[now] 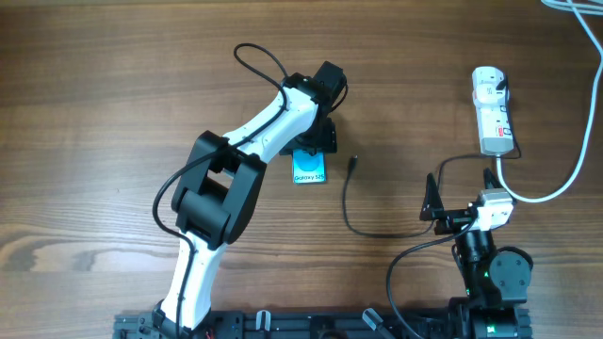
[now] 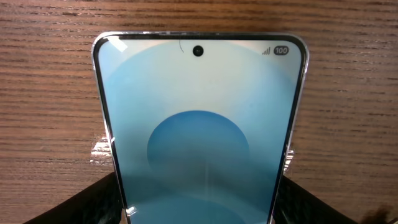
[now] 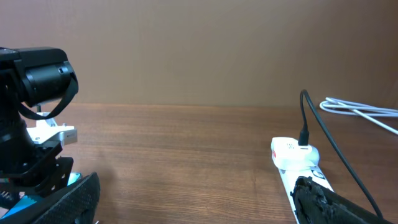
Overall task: Plug charger to phone and switch on socket
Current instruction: 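Close the left gripper on the phone's sides, then lift the phone with the left gripper and tilt it upright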
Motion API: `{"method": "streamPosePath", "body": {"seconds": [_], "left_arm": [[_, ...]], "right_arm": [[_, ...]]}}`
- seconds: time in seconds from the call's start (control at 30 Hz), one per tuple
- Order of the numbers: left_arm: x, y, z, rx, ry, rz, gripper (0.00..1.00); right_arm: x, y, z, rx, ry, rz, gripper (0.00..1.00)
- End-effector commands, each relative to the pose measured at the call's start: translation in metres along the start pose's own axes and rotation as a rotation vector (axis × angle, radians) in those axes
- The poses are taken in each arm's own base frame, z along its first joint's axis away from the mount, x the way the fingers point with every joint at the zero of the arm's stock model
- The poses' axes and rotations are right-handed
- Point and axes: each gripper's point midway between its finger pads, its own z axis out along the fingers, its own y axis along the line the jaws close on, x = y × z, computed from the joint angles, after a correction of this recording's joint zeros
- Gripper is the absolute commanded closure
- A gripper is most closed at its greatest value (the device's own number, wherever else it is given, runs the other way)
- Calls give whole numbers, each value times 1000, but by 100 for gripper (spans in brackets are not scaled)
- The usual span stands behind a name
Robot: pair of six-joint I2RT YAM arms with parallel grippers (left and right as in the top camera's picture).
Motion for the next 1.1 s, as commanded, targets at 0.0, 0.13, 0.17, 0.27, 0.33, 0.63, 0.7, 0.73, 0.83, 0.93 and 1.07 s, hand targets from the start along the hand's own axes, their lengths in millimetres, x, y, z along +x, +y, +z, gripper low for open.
{"method": "streamPosePath", "body": {"seconds": [0.0,0.13,0.17,0.27,0.33,0.63,0.7,0.73,0.83,0.93,1.07], "left_arm": [[-4,-1,-28,34,-40,-9,24],[-3,1,-53,50,-65,-9,23],[-2,1,-55,51,-66,-9,23],[3,1,-64,64,-53,-8,24],[9,-2,-70,92,-30,-8,24],[46,-42,-119,435,139,51,25],[49,-45,-131,495,158,43,25],[49,-46,-137,528,168,38,24],[50,-50,-155,651,214,19,24],[51,-55,-175,804,272,22,24],[44,-53,-201,985,335,-16,24]], "right_arm": [[-1,-2,0,13,-7,-9,0],[-1,-2,0,13,-7,-9,0],[-1,-2,0,13,-7,-9,0],[-1,-2,0,13,-7,-9,0],[-1,-2,0,13,-7,-9,0],[-1,-2,0,13,-7,-9,0],[-1,-2,0,13,-7,-9,0],[-1,-2,0,13,-7,-9,0],[-1,-2,0,13,-7,-9,0],[-1,-2,0,13,-7,-9,0],[-1,-2,0,13,-7,-9,0]]}}
